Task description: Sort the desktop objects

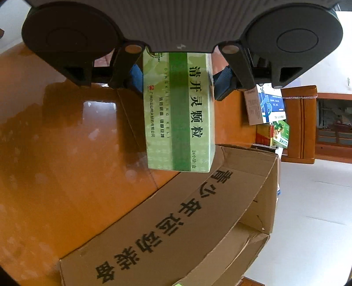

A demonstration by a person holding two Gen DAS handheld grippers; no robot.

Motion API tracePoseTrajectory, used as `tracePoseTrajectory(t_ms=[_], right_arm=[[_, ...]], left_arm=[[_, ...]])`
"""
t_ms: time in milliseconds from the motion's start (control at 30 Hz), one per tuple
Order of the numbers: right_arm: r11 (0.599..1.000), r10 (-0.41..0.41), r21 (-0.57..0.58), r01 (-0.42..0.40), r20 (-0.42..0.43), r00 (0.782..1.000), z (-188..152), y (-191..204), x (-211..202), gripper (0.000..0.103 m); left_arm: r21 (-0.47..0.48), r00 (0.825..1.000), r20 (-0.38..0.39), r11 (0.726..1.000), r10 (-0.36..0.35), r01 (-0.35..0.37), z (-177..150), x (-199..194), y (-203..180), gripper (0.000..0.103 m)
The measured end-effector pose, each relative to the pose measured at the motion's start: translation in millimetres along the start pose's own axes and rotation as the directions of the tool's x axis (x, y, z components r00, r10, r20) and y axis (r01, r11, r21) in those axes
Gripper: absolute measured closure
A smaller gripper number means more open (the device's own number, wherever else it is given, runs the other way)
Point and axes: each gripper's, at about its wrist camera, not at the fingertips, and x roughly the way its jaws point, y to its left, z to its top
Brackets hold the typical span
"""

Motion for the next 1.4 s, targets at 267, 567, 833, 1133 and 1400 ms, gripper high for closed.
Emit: tracePoseTrajectory(t_ms=[267, 567, 833, 1133, 1400], right_arm=[[0.997, 0.057, 0.056, -0.057, -0.001, 0.998, -6, -2, -4, 0.043], [1.000, -0.025, 0.007, 0.024, 0.025, 0.999, 8, -2, -16, 0.031], [0.988, -0.154, -0.021, 0.156, 0.083, 0.985, 18, 7, -23, 0.025], [0.907, -0.361, -0.142, 0.397, 0.221, 0.906, -31, 60, -22, 0.008], [0.766, -0.554, -0.216, 0.605, 0.255, 0.793, -43, 86, 12, 0.008]], left_arm=[[-0.026, 1.000, -0.007, 1.000, -0.007, 0.007, -4, -1, 12, 0.000], [-0.016, 1.000, -0.010, 1.000, -0.027, 0.026, -7, -1, 12, 0.000], [-0.003, 1.000, -0.004, 1.000, -0.029, 0.029, -6, -3, 7, 0.000], [-0.007, 1.000, 0.009, 1.000, -0.023, 0.023, -2, -3, 8, 0.000], [0.007, 1.000, -0.009, 1.000, -0.001, 0.001, -10, -10, 9, 0.000]])
